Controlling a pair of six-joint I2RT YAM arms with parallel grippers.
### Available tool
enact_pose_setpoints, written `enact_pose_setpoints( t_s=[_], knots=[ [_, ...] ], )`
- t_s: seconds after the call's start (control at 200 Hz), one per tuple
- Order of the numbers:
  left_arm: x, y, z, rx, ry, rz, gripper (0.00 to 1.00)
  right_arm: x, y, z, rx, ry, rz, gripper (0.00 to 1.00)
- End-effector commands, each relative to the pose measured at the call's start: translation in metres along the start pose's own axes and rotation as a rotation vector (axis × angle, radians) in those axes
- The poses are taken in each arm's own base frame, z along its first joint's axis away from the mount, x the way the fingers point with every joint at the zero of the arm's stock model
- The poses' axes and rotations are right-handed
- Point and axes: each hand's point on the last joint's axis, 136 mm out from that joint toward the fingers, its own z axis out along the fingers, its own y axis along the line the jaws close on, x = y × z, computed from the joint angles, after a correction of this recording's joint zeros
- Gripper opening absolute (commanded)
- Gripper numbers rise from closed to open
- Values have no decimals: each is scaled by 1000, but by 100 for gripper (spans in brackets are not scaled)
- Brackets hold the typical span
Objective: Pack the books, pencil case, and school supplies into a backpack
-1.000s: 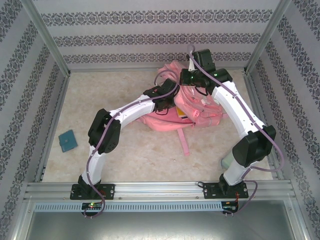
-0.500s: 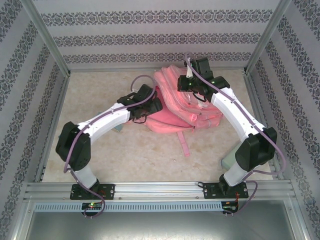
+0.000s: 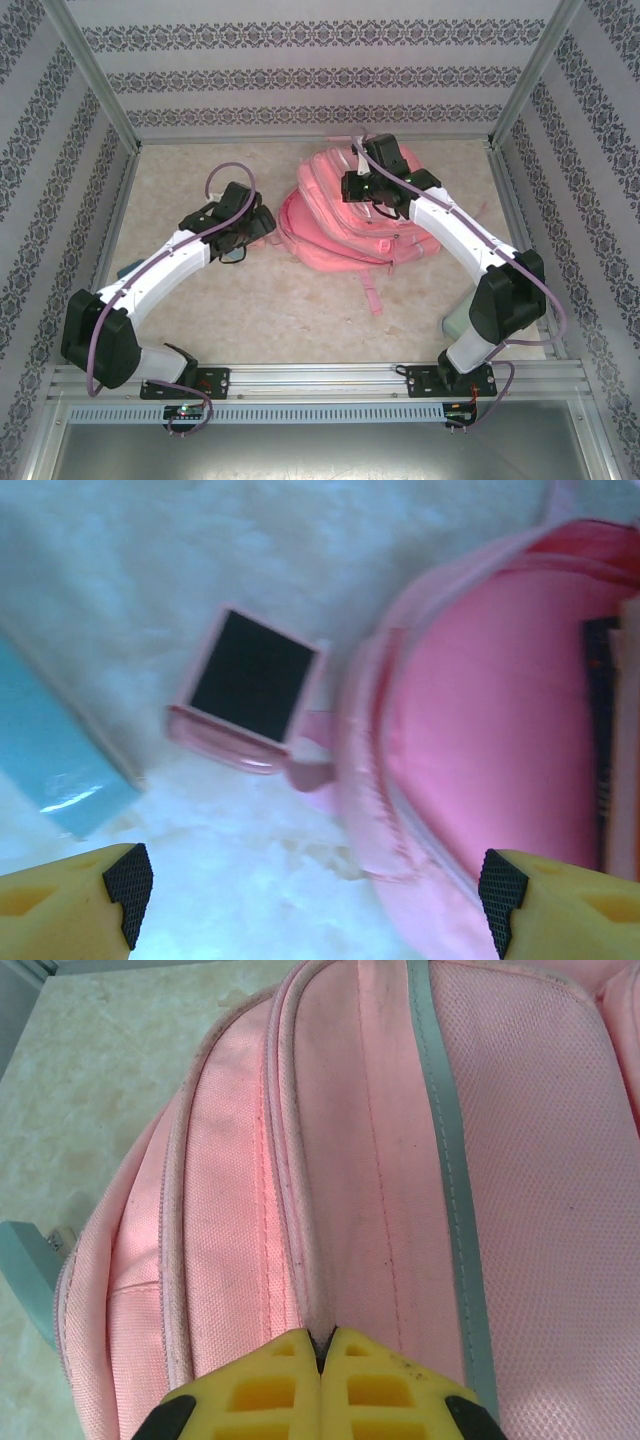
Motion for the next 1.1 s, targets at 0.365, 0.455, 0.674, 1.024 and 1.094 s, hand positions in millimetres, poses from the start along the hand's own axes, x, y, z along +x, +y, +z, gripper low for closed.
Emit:
enact_pose_setpoints(
  t_s=[0.365,0.455,0.674,1.024,1.094],
  knots=[
    [14,8,2,9,49,21,87,42,-39,9,173,69,86,47],
    [13,1,2,39,55,29,86,59,-63,-4,254,83,139,54],
    [13,-30,-1,168,68,80,86,115,-132,-58,464,91,328,67],
    [15,-82,-8,333,94,139,84,214,-220,-145,652,46,745,98],
    [17,-97,-13,388,99,168,83,231,-234,-159,717,65,820,98]
  ],
)
